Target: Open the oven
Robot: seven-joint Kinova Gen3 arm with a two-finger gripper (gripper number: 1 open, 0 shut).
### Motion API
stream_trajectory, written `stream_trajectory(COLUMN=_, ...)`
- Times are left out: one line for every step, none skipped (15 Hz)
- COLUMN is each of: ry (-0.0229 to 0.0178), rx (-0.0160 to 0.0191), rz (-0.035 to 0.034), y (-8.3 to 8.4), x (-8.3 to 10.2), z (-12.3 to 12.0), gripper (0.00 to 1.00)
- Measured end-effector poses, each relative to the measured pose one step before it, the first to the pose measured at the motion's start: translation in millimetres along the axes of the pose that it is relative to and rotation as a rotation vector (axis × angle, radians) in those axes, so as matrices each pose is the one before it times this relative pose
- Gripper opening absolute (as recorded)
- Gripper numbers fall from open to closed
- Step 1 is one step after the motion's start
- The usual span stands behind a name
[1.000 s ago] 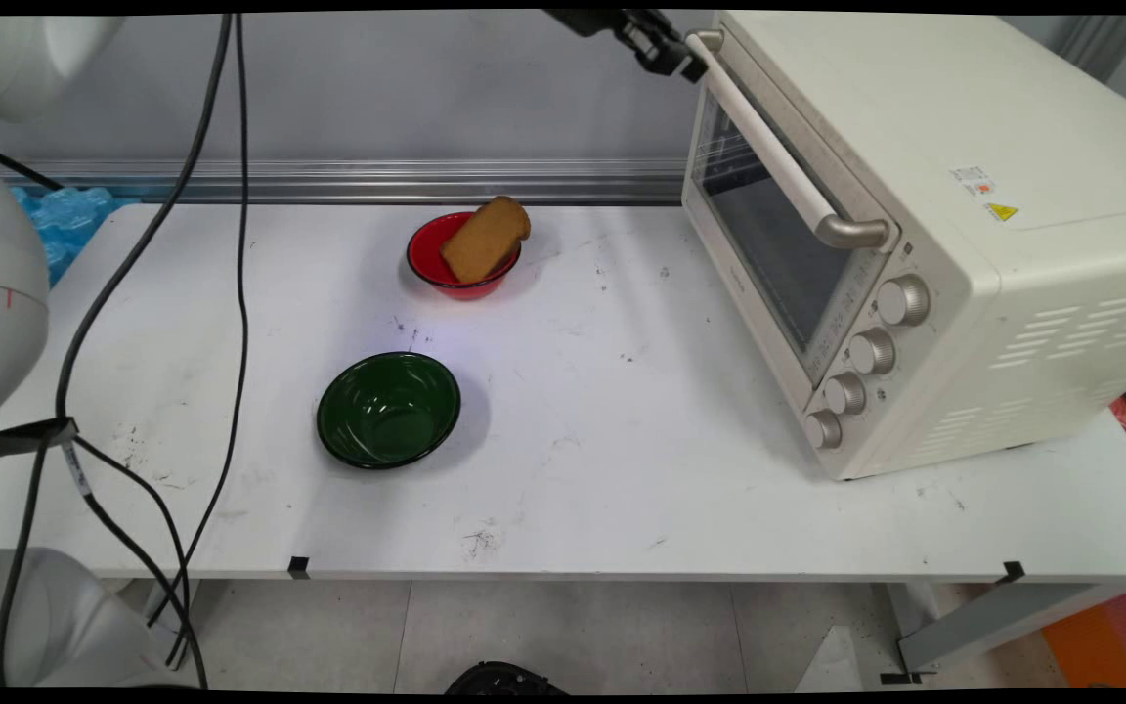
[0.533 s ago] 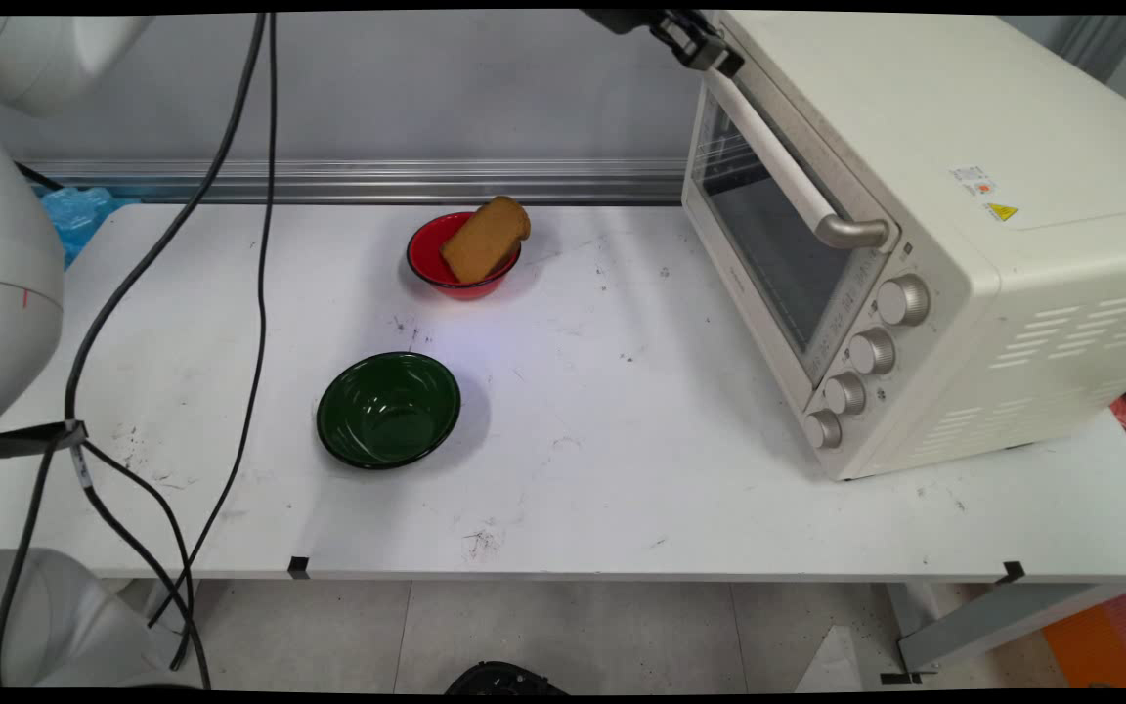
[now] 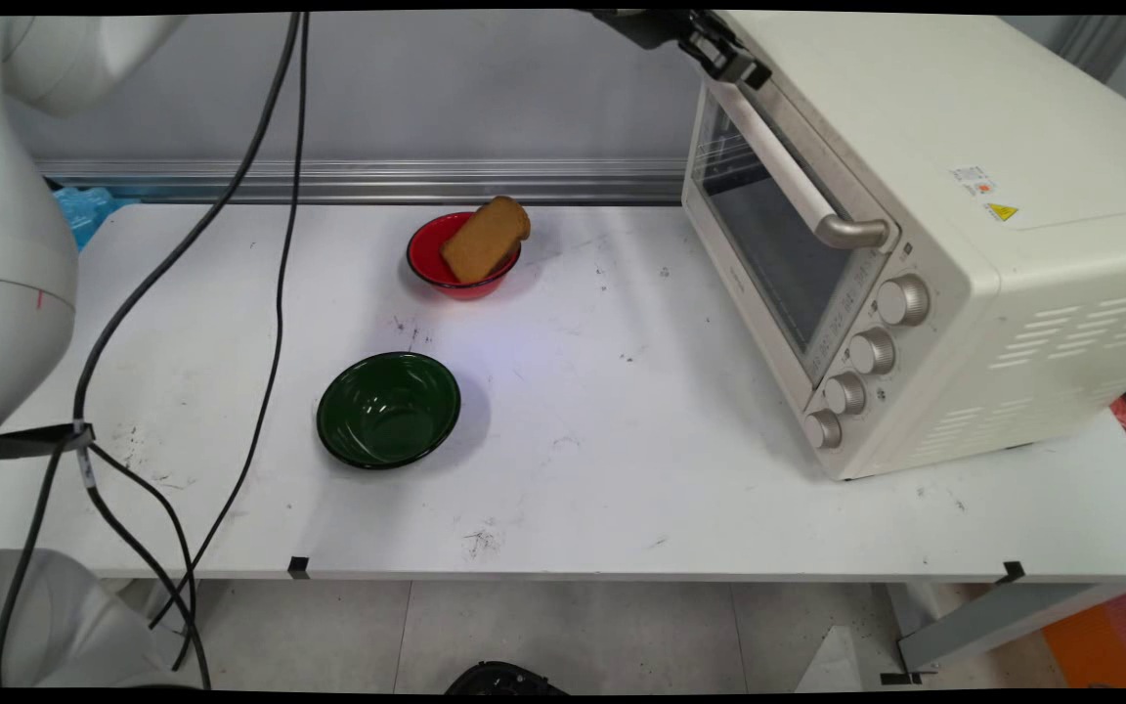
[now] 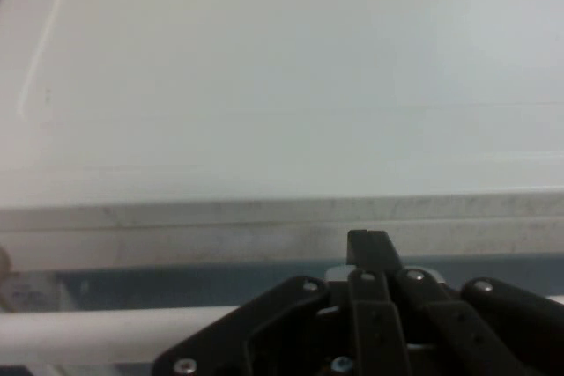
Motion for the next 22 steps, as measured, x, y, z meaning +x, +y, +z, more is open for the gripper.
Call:
stream_trajectory(ry=0.00075, rx=-0.00231, rz=-0.00225, y=1.25, x=-0.71, z=3.46, gripper=0.0)
stream_trajectory(ry=0.0004, rx=-0.00143, rz=-0.00142, y=0.75, x=-0.42, z=1.98, gripper=0.0)
stream_trajectory(ry=0.00052, rx=-0.00266, rz=-0.00187, y=1.19, x=-0.75, z=3.17, gripper=0.0)
stream_trajectory(ry=0.0003, rx=-0.00178, rz=-0.00126, y=0.77, x=-0.61, z=2.03, gripper=0.0)
stream_trajectory(ry=0.00007, rx=-0.00291, rz=-0.00207, y=1.22, x=-1.11, z=3.07, gripper=0.0)
stream_trajectory(ry=-0.00018, rx=-0.00278, rz=-0.00188, y=1.25, x=-1.22, z=3.01, gripper=0.0)
stream_trajectory(ry=-0.00028, rx=-0.0026, rz=-0.00167, y=1.24, x=-1.32, z=2.96, gripper=0.0)
stream_trajectory(ry=-0.00053, rx=-0.00245, rz=-0.00174, y=1.09, x=-1.13, z=2.37, gripper=0.0)
stream_trajectory(ry=-0.0014, rx=-0.003, rz=-0.00207, y=1.41, x=-1.74, z=2.76, gripper=0.0)
stream_trajectory(ry=-0.00148, rx=-0.00225, rz=-0.00167, y=1.11, x=-1.56, z=2.07, gripper=0.0)
stream_trajectory(ry=-0.00166, rx=-0.00159, rz=-0.0009, y=0.79, x=-1.34, z=1.38, gripper=0.0)
stream_trajectory(ry=-0.00075, rx=-0.00071, rz=-0.00102, y=0.44, x=-1.1, z=0.85, gripper=0.0)
stream_trajectory(ry=-0.00154, rx=-0.00143, rz=-0.00076, y=0.74, x=-1.68, z=1.28, gripper=0.0)
stream_trajectory(ry=-0.00109, rx=-0.0007, rz=-0.00105, y=0.4, x=-1.2, z=0.72, gripper=0.0)
stream_trajectory(ry=-0.00223, rx=-0.001, rz=-0.00156, y=0.67, x=-2.26, z=0.93, gripper=0.0)
stream_trajectory(ry=-0.00208, rx=-0.00101, rz=-0.00126, y=0.55, x=-1.7, z=0.88, gripper=0.0)
stream_trajectory(ry=-0.00206, rx=-0.00065, rz=-0.00175, y=0.42, x=-1.88, z=0.7, gripper=0.0)
stream_trajectory(ry=-0.00206, rx=-0.00015, rz=-0.00185, y=0.25, x=-1.68, z=0.29, gripper=0.0)
stream_trajectory(ry=-0.00286, rx=0.00048, rz=-0.00236, y=0.05, x=-1.76, z=-0.12, gripper=0.0)
stream_trajectory(ry=-0.00379, rx=0.00072, rz=-0.00196, y=0.08, x=-1.83, z=-0.35, gripper=0.0)
stream_trajectory(ry=-0.00465, rx=0.00071, rz=-0.0025, y=-0.16, x=-2.02, z=-0.93, gripper=0.0)
stream_trajectory(ry=-0.00339, rx=0.00023, rz=-0.0018, y=-0.06, x=-1.42, z=-0.67, gripper=0.0)
